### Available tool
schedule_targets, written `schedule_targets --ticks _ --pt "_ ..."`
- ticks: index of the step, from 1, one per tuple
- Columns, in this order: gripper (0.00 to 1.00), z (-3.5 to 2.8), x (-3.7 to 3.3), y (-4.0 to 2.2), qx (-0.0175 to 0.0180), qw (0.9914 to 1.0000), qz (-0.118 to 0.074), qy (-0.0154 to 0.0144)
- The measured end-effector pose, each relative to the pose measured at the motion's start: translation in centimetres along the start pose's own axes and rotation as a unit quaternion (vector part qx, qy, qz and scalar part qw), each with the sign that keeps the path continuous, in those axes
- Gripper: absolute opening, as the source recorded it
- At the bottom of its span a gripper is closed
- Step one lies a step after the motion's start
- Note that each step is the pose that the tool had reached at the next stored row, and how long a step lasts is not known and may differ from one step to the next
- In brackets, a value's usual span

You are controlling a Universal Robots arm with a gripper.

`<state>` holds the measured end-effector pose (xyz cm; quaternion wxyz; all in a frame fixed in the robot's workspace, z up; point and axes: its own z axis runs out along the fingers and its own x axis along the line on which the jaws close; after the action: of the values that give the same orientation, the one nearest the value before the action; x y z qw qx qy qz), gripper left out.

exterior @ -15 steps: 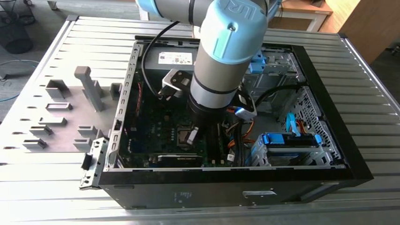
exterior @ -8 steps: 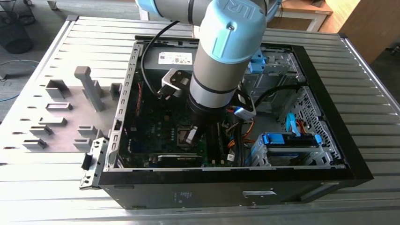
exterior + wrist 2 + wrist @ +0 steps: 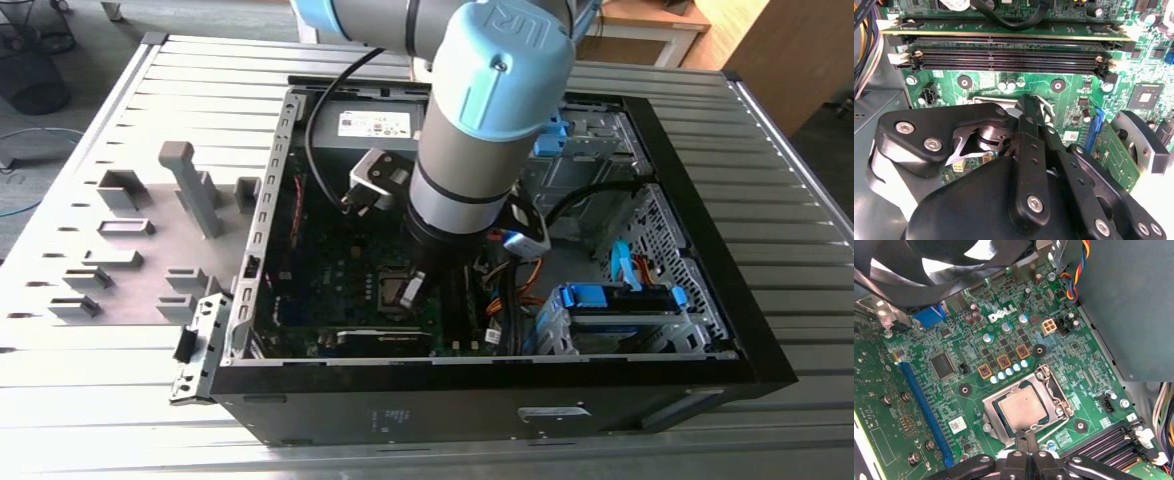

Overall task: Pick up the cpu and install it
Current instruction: 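Install the first cpu locking lever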

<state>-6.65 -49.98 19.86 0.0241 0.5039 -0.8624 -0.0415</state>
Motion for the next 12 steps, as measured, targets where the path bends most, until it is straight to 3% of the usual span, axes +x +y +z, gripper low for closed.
schedule_targets --ticks 12 --pt "0.11 0.52 0.16 -0.51 -0.0001 0.99999 0.004 -0.0005"
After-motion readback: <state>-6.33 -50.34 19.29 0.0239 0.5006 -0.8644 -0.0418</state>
